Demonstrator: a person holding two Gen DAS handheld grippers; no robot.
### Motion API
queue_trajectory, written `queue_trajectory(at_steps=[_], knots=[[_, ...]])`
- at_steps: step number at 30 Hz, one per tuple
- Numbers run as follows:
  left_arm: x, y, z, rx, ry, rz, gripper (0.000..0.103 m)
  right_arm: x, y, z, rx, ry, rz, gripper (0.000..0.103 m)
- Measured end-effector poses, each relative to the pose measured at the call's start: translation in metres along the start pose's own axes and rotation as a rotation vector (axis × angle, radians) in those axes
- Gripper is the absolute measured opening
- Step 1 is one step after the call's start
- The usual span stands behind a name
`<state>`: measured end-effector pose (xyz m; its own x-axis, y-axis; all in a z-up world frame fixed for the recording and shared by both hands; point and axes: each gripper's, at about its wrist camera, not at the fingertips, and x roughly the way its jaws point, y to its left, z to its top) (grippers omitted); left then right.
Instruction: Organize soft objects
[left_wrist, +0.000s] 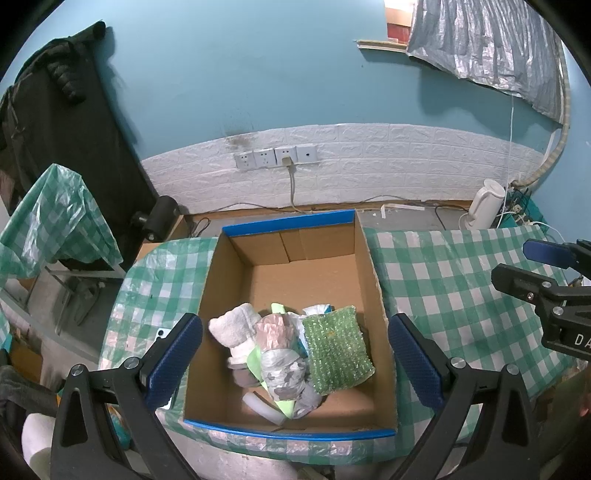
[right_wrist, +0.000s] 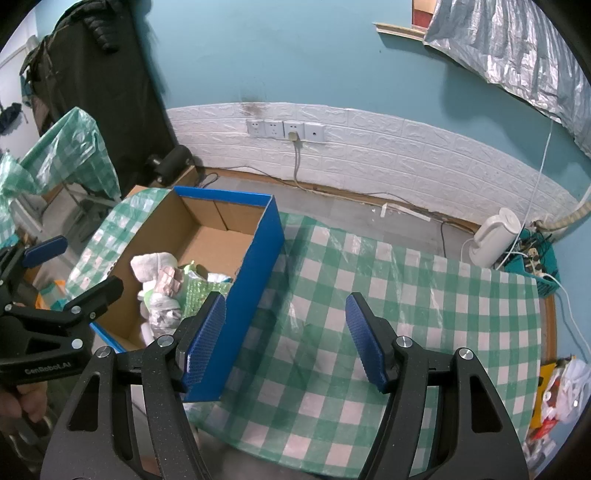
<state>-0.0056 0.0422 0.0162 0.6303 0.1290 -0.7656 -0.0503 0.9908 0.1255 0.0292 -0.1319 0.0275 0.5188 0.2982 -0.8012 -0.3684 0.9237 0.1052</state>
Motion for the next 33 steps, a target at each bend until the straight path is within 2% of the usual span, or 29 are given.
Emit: queue_trajectory(at_steps=[33], knots=[[0.0001,-0.0019,-0.0016,0.002,0.005,0.001,0.101,-0.0003,-0.0002,0.0004,0.000,0.000,0.000,0.067]])
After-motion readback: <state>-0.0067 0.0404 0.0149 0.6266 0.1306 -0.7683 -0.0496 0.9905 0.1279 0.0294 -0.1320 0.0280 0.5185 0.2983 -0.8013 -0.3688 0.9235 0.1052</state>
